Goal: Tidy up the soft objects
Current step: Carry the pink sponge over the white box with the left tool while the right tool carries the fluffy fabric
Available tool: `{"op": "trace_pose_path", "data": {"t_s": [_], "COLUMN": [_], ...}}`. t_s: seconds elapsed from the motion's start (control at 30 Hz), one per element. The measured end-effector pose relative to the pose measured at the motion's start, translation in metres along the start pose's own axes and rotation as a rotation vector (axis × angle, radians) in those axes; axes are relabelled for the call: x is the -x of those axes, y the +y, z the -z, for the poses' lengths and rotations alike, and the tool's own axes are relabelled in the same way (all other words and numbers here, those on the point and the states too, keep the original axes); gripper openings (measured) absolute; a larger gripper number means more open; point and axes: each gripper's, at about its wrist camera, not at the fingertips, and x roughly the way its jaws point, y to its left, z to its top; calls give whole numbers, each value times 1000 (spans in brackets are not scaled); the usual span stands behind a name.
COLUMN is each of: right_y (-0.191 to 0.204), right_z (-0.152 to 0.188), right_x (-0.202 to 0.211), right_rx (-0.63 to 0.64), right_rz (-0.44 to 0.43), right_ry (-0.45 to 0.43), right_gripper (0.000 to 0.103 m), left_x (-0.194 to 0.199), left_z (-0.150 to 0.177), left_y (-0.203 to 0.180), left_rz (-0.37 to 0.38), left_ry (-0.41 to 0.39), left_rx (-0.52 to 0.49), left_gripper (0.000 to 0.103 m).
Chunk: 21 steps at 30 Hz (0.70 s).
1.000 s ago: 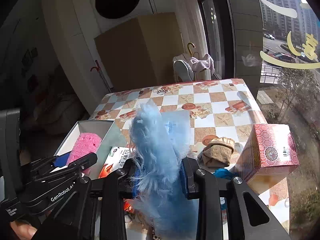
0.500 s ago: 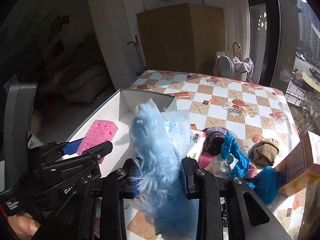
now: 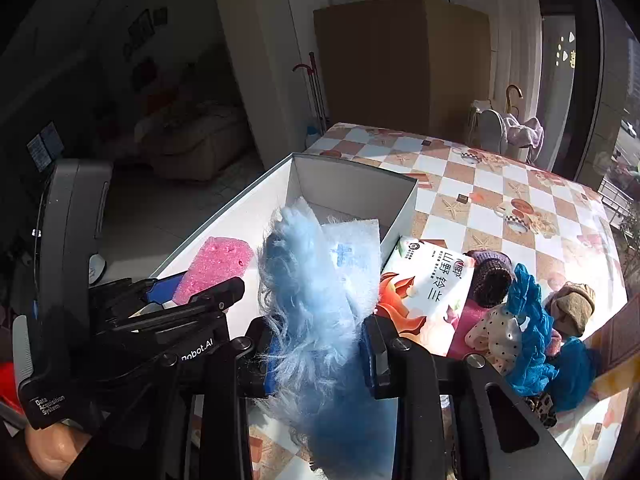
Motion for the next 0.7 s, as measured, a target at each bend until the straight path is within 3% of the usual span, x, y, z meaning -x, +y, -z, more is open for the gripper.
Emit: {"op": "trace_pose_path", "data": {"t_s": [0.7], "right_y": [19], "right_z": [9], "right_x": [-12], "right_rx": [-3], "right_rz": [-53], "right_ry": [11], "right_gripper": [33], "left_x": [1], "left_z": [11], "left_y": [22], "left_rz": [24], "left_ry": [-15], "left_rx": [66], "left_gripper": [46]}}
